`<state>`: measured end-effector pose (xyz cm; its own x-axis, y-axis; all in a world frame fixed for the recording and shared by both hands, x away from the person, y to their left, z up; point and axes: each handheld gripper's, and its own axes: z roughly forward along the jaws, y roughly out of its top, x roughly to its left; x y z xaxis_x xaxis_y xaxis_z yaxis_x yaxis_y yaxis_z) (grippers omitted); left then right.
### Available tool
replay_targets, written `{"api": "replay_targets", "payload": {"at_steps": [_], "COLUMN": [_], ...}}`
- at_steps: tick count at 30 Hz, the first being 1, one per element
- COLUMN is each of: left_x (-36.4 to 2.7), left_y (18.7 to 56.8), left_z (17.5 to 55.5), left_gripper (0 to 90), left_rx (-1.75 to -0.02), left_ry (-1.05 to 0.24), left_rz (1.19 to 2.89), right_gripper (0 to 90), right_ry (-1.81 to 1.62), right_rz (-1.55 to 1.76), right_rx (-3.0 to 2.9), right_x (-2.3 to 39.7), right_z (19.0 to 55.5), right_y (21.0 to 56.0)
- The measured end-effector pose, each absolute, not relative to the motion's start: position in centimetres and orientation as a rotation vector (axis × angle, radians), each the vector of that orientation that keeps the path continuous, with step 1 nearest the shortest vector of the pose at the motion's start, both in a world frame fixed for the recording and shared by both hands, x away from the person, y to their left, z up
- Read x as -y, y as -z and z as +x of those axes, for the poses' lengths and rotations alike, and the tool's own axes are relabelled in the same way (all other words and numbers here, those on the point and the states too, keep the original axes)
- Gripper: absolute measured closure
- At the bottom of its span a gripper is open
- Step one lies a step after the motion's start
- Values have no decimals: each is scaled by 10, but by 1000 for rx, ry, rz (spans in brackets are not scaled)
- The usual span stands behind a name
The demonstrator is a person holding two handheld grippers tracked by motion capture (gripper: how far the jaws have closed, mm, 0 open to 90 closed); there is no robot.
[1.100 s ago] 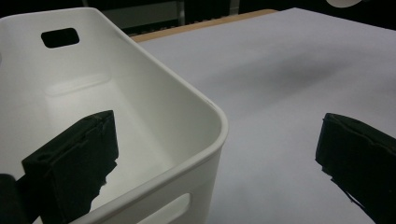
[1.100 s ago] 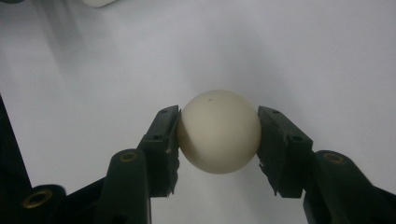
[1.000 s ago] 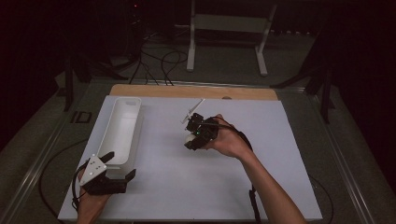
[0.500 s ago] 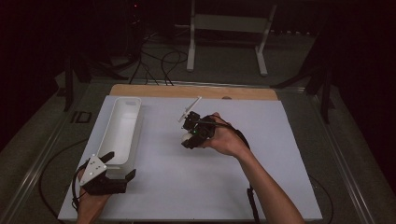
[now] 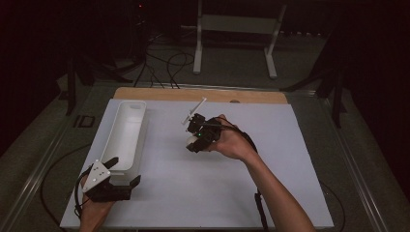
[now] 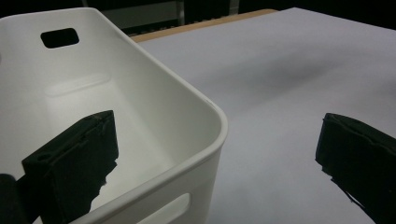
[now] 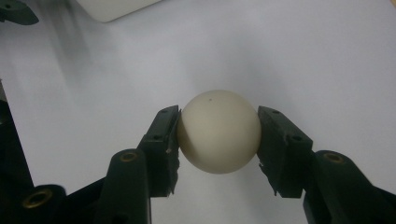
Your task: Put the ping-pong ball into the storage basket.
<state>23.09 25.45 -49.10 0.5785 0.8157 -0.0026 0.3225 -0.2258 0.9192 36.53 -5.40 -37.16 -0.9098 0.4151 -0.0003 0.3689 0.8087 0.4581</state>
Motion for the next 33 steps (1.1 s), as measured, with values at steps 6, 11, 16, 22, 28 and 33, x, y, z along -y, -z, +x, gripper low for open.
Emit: {"api": "replay_targets", "payload": {"at_steps": [6,11,16,22,28,33], "left_x": [-255,-254,-254,-254,-255,-255], "left_y": [491,491,491,491,491,491], "left_z": [231,231,231,231,231,231], "left_gripper": [0,0,0,0,0,0], "left_rx": [-932,-931,-931,-930,-930,-930], "left_ry": [-611,-611,-611,-610,-610,-610], "left_rz": [1801,1801,1802,1802,1803,1803], "right_gripper": [504,504,504,504,504,504], "right_ry": [-703,-711,-718,-719,-731,-734], "right_rz": [629,628,626,628,634,631], "right_rx": [-2894,-2890,-2885,-2883,-2884,-2882], "right_x": [52,50,49,46,43,41], "right_z": [367,368,369,370,371,372], "right_y": [370,369,367,365,364,362]}}
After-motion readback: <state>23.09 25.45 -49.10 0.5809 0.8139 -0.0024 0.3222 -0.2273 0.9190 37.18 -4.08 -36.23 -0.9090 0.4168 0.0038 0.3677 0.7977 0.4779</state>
